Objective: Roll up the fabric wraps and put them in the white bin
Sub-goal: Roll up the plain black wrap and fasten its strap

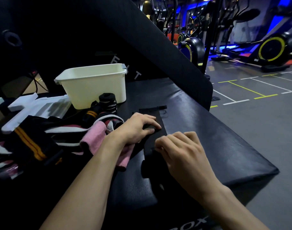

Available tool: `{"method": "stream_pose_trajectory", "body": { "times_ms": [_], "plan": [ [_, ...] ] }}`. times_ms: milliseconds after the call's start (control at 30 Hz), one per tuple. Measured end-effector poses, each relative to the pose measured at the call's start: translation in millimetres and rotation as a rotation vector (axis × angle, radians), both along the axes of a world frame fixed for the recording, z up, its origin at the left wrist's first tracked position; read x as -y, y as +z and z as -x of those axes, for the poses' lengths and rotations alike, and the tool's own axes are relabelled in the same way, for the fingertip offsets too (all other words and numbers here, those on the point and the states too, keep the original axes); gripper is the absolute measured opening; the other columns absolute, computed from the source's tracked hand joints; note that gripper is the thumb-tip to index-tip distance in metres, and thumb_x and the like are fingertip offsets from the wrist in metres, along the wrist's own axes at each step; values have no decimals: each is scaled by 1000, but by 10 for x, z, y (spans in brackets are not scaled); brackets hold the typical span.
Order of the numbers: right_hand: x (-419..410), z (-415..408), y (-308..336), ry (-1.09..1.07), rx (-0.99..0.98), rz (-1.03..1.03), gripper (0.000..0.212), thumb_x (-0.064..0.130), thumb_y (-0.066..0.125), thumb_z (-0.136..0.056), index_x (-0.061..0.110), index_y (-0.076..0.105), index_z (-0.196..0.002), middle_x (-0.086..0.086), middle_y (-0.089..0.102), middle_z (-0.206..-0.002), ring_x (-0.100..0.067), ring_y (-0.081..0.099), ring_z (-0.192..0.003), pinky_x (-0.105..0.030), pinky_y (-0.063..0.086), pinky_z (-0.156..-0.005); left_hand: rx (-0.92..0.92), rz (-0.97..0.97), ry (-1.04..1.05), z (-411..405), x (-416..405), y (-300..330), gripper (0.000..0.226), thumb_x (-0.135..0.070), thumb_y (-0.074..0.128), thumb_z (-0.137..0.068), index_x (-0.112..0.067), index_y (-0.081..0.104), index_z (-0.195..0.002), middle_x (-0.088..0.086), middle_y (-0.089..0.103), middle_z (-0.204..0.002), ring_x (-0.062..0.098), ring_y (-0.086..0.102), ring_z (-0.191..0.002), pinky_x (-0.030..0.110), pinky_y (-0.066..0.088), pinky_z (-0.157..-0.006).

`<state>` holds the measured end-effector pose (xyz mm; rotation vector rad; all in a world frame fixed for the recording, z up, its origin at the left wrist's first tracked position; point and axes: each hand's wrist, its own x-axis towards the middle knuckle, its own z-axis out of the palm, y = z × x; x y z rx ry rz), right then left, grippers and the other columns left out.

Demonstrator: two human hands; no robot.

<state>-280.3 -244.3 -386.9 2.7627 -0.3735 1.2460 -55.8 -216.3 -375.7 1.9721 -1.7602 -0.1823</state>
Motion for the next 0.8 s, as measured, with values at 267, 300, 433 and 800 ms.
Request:
{"method": "stream_pose_trajectory", "body": {
  "times_ms": [267,300,433,800],
  "plan": [
    [79,49,-1,-17,-244,-116,53,65,57,-83,25,69,-115,12,68,-101,-16,64,-98,-38,48,-82,-72,27,5,9,-26,-11,30,-9,70,-96,-28,78,-118,9,59,-146,5,48,-137,14,35,-110],
    [100,39,-3,-24,-284,-111,57,65,60,-79,26,66,-119,13,68,-105,-16,64,-100,-38,48,-82,-74,28,5,9,-26,-9,30,-9,70,-95,-28,77,-118,9,59,-147,5,48,-137,14,34,-109],
    [144,-16,-9,-13,-329,-115,58,56,67,-71,27,64,-121,12,65,-110,-17,64,-100,-37,49,-76,-79,33,-5,3,-23,-12,31,-8,70,-95,-27,77,-118,10,59,-146,4,48,-137,9,33,-106],
    [114,61,127,131,-321,-75,48,59,59,-79,28,52,-114,15,66,-98,-12,63,-89,-38,33,-83,-196,-9,-79,-14,-95,57,25,-22,81,-88,-34,80,-109,-10,64,-138,-7,54,-126,24,45,-109]
  ]
}}
